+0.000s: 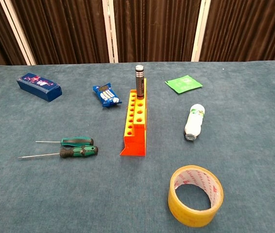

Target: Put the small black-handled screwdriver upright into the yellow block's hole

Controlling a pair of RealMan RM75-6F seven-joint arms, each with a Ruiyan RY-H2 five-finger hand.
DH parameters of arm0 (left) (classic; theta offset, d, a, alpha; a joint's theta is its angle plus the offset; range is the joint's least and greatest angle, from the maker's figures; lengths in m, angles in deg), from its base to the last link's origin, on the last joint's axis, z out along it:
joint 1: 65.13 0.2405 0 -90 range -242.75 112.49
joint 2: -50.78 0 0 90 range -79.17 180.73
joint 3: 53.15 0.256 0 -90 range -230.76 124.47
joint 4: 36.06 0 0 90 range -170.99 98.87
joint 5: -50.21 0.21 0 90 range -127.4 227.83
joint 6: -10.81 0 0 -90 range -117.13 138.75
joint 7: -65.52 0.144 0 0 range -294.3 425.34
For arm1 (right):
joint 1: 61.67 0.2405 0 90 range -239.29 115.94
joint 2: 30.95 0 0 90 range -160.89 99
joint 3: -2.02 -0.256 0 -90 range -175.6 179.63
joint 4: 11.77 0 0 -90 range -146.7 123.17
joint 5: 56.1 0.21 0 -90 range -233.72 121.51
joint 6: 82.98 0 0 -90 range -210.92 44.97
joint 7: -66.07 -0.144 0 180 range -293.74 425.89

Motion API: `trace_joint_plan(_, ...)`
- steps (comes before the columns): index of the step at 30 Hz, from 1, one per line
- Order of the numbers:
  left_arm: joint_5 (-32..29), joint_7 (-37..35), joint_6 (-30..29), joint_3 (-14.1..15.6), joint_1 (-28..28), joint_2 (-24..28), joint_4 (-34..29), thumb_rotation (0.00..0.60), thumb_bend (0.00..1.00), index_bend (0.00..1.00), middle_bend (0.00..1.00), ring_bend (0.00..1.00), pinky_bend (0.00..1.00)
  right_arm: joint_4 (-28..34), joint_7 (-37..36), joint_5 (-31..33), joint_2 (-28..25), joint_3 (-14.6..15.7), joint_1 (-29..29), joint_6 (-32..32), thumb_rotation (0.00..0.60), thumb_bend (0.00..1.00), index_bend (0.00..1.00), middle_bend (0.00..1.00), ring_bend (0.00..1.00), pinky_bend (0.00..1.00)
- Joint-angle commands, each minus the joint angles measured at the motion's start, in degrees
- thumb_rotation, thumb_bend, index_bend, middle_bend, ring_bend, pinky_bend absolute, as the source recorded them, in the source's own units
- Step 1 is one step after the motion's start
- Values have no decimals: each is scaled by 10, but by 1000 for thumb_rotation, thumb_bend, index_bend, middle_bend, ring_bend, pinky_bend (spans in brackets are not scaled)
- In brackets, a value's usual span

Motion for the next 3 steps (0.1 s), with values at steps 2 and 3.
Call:
trace_joint_plan(2,36,-16,-44,33,51,11,28,600,1,0,0,0,0,-1,5,-2,4,1,-1,3,600,0,16,0,0,0)
trace_joint_plan(3,39,-23,-51,34,58,12,32,600,1,0,0,0,0,-2,5,-3,5,1,-1,4,600,0,16,0,0,0)
